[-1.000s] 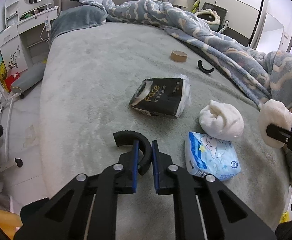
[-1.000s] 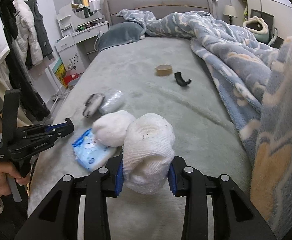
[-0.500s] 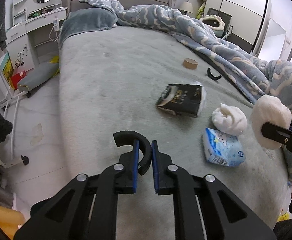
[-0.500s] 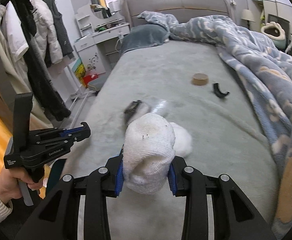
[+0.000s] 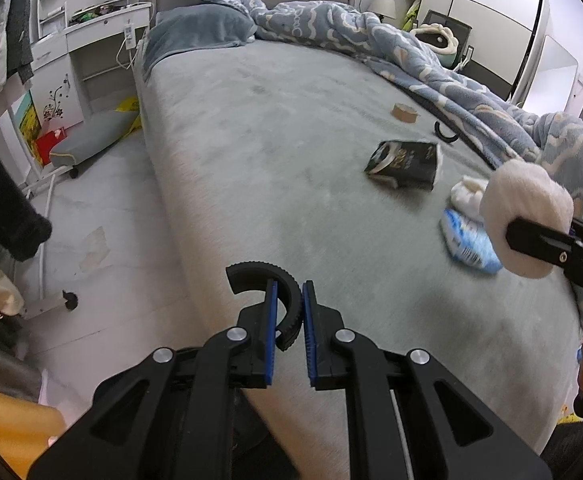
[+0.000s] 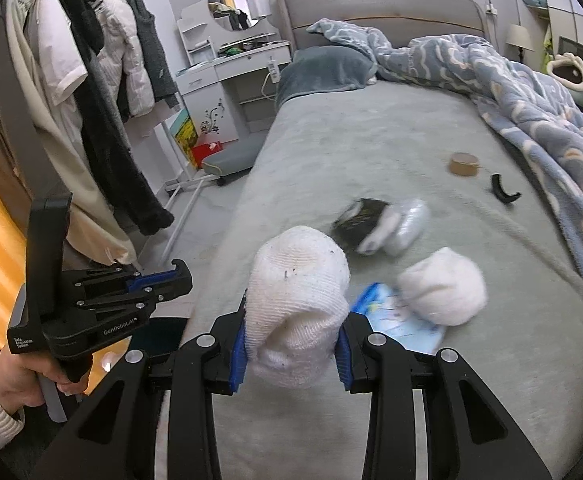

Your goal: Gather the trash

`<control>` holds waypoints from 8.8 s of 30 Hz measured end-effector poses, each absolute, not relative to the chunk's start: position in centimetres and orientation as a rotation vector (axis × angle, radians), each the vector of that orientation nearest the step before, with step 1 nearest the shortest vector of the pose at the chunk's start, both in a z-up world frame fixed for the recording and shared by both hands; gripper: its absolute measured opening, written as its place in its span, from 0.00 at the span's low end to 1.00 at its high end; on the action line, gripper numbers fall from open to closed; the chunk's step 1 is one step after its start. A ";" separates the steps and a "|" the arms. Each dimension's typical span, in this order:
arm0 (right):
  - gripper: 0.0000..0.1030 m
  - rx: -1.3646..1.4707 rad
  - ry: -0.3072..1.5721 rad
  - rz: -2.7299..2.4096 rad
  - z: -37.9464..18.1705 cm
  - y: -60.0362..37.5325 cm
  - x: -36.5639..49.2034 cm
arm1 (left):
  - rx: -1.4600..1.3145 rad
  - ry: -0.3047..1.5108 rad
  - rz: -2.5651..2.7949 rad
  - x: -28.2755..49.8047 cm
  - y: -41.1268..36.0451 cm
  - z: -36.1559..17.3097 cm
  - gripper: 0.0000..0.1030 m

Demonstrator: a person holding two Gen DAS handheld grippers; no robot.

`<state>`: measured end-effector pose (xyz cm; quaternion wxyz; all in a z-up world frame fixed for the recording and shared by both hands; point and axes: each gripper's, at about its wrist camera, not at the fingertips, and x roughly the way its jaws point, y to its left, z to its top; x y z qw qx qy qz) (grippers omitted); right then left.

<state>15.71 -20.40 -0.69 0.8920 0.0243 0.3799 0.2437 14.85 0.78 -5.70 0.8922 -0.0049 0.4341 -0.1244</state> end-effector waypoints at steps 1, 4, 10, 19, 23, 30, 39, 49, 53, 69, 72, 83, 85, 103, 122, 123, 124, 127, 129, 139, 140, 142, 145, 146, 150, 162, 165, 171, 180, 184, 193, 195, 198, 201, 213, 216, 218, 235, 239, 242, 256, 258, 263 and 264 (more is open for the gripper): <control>0.35 0.047 0.788 0.513 -0.7 -19.7 15.5 | -0.008 0.907 -0.254 14.6 1.3 -5.9 0.13; 0.35 0.037 0.787 0.536 -0.6 -17.7 15.1 | -0.003 0.938 -0.245 13.8 2.6 -6.8 0.13; 0.35 0.023 0.789 0.581 -0.5 -14.2 14.4 | 0.003 1.021 -0.230 12.7 5.1 -9.0 0.13; 0.35 -0.013 0.808 0.643 -1.0 -9.0 14.0 | -0.013 1.158 -0.197 11.7 9.5 -11.9 0.13; 0.35 -0.034 0.825 0.668 -1.6 -6.9 14.2 | -0.036 1.204 -0.189 11.7 11.5 -12.8 0.13; 0.35 -0.056 0.838 0.711 -2.1 -3.7 14.5 | -0.069 1.255 -0.178 11.6 14.1 -13.8 0.13; 0.35 -0.096 0.861 0.745 -3.0 -0.1 14.6 | -0.110 1.283 -0.197 11.4 16.6 -14.3 0.20; 0.35 -0.143 0.914 0.753 -5.0 2.9 15.3 | -0.125 1.234 -0.168 11.0 19.1 -13.3 0.49; 0.35 -0.157 0.941 0.751 -5.9 3.6 15.5 | -0.148 1.177 -0.161 10.6 20.2 -11.6 0.56; 0.35 -0.225 1.125 0.734 -11.0 6.5 16.0 | -0.200 0.866 -0.136 9.1 22.6 -4.6 0.52; 0.36 -0.252 1.162 0.744 -12.1 6.9 15.7 | -0.216 0.809 -0.143 8.8 22.7 -3.5 0.52; 0.41 -0.295 1.197 0.751 -13.2 7.3 14.6 | -0.252 0.666 -0.183 7.4 22.5 0.5 0.50; 0.44 -0.293 1.195 0.768 -12.8 7.2 14.3 | -0.245 0.642 -0.183 7.2 22.2 1.6 0.50; 0.75 -0.210 0.996 0.801 -5.7 0.3 13.6 | -0.150 0.478 -0.213 12.3 15.9 8.3 0.70; 0.89 -0.062 0.733 0.486 0.8 -17.3 20.5 | -0.115 0.503 -0.335 19.4 5.2 6.9 0.93; 0.89 -0.052 0.722 0.468 0.9 -18.4 20.9 | -0.112 0.503 -0.337 19.9 4.9 6.8 0.93; 0.89 -0.042 0.713 0.444 1.0 -19.6 21.5 | -0.110 0.504 -0.337 20.2 4.7 6.7 0.94; 0.89 -0.010 0.699 0.381 1.2 -22.7 23.1 | -0.091 0.513 -0.328 21.6 3.8 6.0 0.94; 0.89 0.000 0.693 0.351 1.1 -24.5 23.9 | -0.075 0.527 -0.330 22.6 2.9 5.4 0.94; 0.89 0.014 0.699 0.240 1.3 -31.6 27.6 | -0.021 0.571 -0.408 26.7 -0.7 3.6 0.94; 0.89 0.007 0.699 0.234 1.3 -31.9 28.0 | -0.017 0.575 -0.409 27.1 -1.1 3.4 0.94; 0.89 0.002 0.695 0.226 1.0 -33.0 29.1 | -0.004 0.584 -0.417 28.0 -2.1 2.8 0.94; 0.88 0.000 0.695 0.220 -0.1 -34.1 30.9 | -0.001 0.594 -0.443 29.0 -3.4 2.2 0.94; 0.86 -0.005 0.701 0.211 -0.5 -34.5 31.5 | -0.006 0.595 -0.459 29.4 -3.8 2.0 0.94; 0.71 -0.001 0.713 0.242 -1.4 -35.7 34.0 | -0.060 0.608 -0.500 30.9 -4.7 1.1 0.94; 0.54 -0.015 0.779 0.363 -5.0 -37.9 39.3 | -0.044 0.695 -0.538 38.1 -7.1 -2.0 0.93; 0.52 0.000 0.798 0.381 -6.1 -38.3 40.3 | 0.020 0.701 -0.585 39.9 -9.1 -2.8 0.93; 0.40 0.028 0.841 0.402 -8.2 -38.5 41.6 | 0.124 0.741 -0.673 43.4 -13.6 -3.9 0.85; 0.26 0.036 0.847 0.407 -8.5 -38.7 42.1 | 0.273 0.807 -0.843 46.4 -21.5 -5.6 0.84; 0.21 0.080 0.836 0.422 -8.2 -39.4 41.9 | 0.313 0.841 -0.867 47.1 -24.1 -6.7 0.84; 0.18 0.185 0.783 0.390 -7.0 -42.1 41.5 | 0.403 0.863 -0.849 47.7 -27.8 -7.6 0.74; 0.17 0.199 0.778 0.379 -6.9 -42.5 41.6 | 0.418 0.879 -0.839 48.1 -28.4 -8.1 0.70; 0.17 0.233 0.778 0.376 -6.9 -43.1 41.7 | 0.429 0.911 -0.832 48.6 -29.0 -8.8 0.57; 0.17 0.251 0.780 0.378 -7.0 -43.1 42.0 | 0.397 0.923 -0.828 48.9 -28.8 -8.9 0.46; 0.16 0.219 0.767 0.403 -4.2 -40.9 40.0 | 0.241 0.862 -0.666 43.3 -22.1 -3.7 0.44; 0.16 0.182 0.767 0.410 -2.6 -39.2 38.1 | 0.227 0.869 -0.613 40.8 -20.8 -2.7 0.44; 0.16 0.168 0.767 0.418 -1.8 -38.2 37.0 | 0.201 0.868 -0.575 38.8 -19.7 -2.1 0.44; 0.16 0.146 0.720 0.426 2.8 -31.8 21.9 | 0.077 0.775 -0.420 21.3 -12.1 2.0 0.45; 0.16 0.108 0.714 0.426 2.9 -29.6 18.9 | 0.033 0.777 -0.355 18.4 -9.2 1.4 0.45; 0.16 0.107 0.737 0.425 2.0 -28.1 16.7 | 0.025 0.776 -0.298 16.3 -6.8 0.5 0.45; 0.16 0.085 0.821 0.489 -1.3 -20.3 10.8 | -0.002 0.836 -0.118 11.0 4.4 -6.3 0.45; 0.16 0.073 0.832 0.498 -1.6 -19.0 10.6 | 0.010 0.863 -0.107 10.7 5.1 -7.2 0.45; 0.16 0.042 0.836 0.546 -1.5 -15.2 10.5 | -0.018 0.974 -0.095 10.4 7.0 -10.3 0.45; 0.16 0.031 0.837 0.555 -1.5 -14.4 10.5 | -0.038 1.006 -0.091 10.4 7.5 -11.1 0.45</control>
